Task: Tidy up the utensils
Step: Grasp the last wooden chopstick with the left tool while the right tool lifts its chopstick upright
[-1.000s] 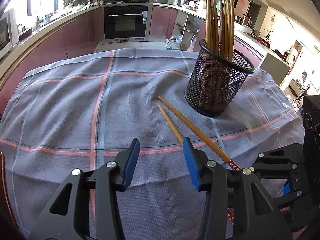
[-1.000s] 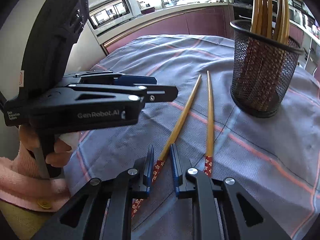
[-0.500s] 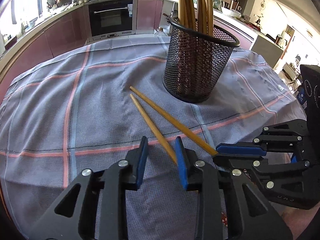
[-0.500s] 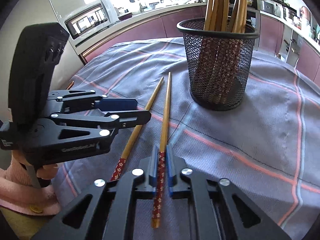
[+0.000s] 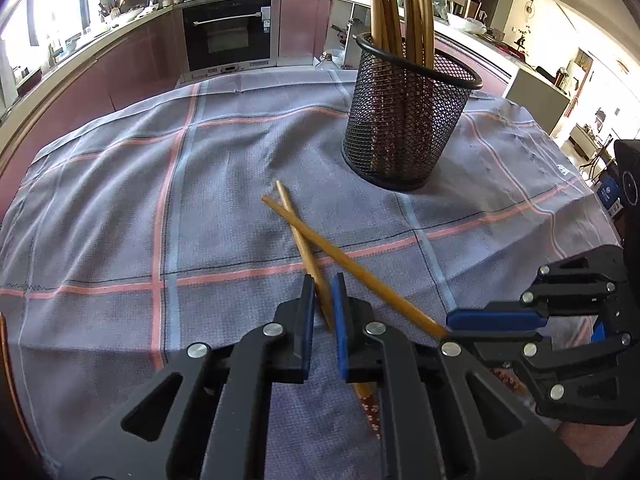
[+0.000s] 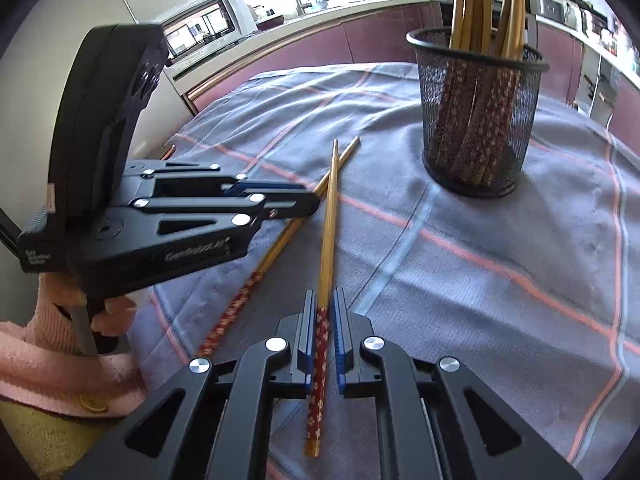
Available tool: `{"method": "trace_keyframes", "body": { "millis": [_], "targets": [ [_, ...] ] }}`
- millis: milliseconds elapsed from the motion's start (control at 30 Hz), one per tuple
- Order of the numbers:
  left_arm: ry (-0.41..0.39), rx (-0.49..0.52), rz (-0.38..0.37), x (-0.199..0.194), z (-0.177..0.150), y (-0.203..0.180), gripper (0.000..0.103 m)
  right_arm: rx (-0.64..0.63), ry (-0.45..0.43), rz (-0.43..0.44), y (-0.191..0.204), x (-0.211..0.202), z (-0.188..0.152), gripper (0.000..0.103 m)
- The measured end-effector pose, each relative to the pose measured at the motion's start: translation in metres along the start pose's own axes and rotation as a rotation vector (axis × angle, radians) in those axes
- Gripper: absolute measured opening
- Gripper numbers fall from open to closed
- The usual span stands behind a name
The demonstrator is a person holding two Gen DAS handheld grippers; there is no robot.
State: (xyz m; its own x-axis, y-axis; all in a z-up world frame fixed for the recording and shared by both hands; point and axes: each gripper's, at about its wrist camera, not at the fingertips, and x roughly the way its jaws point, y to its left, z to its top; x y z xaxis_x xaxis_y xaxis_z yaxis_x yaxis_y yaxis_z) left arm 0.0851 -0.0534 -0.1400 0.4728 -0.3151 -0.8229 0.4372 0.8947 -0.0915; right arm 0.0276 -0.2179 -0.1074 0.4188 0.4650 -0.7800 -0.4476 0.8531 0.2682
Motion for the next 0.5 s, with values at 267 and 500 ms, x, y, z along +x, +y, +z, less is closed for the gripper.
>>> {"method": "trace_keyframes", "body": {
  "millis": [267,500],
  "targets": [
    [0.002,-0.016,0.008,-0.003,-0.004,0.005,0.009,-0.065,-0.022,-0.057,0.006,0.026,0.033,0.017],
    [0.009,-0.016,-0.004,0.001,-0.001,0.006,0.015,-0.087,-0.012,-0.08,0.005,0.045,0.05,0.007]
  ]
}}
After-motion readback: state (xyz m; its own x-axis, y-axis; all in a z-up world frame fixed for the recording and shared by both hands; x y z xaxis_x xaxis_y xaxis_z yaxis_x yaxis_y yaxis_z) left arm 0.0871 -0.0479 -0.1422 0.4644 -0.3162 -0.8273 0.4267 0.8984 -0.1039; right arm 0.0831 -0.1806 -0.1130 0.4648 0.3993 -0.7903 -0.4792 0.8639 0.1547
